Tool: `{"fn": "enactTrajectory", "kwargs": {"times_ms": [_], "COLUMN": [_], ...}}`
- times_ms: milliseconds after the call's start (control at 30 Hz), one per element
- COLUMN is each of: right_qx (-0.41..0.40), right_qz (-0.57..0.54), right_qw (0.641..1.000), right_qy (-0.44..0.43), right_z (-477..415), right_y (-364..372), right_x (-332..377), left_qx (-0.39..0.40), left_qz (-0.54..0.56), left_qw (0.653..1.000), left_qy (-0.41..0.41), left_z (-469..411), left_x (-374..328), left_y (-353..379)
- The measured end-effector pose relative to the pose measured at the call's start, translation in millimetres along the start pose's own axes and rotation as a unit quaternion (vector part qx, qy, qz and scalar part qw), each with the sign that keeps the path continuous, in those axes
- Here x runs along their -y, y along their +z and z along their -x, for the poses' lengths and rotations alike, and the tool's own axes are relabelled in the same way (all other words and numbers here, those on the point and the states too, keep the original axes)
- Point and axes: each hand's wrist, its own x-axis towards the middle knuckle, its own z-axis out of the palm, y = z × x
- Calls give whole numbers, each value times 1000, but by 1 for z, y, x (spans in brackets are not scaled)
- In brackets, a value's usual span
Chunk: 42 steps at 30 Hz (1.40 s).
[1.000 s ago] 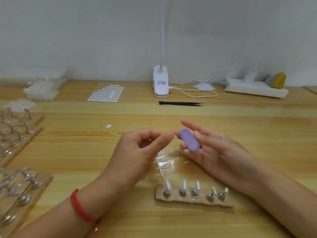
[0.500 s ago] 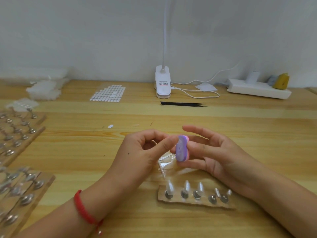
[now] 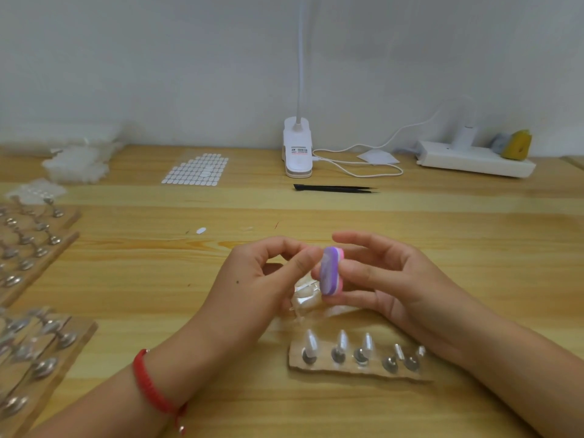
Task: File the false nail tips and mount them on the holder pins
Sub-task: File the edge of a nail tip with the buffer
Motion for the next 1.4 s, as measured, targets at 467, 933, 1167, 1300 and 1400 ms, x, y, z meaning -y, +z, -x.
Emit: {"fn": "enactTrajectory", "kwargs": {"times_ms": [467, 933, 1167, 1300, 1400], "right_qx": [-22, -6, -10, -16, -36], "right_qz": [-12, 38, 61, 67, 4], "right_qw": [1000, 999, 998, 997, 999], "right_qy": [11, -9, -17, -27, -27], "right_z": [1, 1, 2, 1, -1], "right_y": [0, 2, 3, 3, -1], "right_x": [2, -1, -2, -4, -3], "left_qx": [15, 23, -7, -12, 2], "left_qz": [-38, -52, -43, -21, -15], "left_qw": [999, 998, 999, 999, 1000], "left_qy": [18, 26, 25, 22, 23], "left_z": [0, 3, 2, 2, 2], "left_x": [1, -1, -1, -2, -3], "left_y": [-1, -1, 0, 0, 1]}}
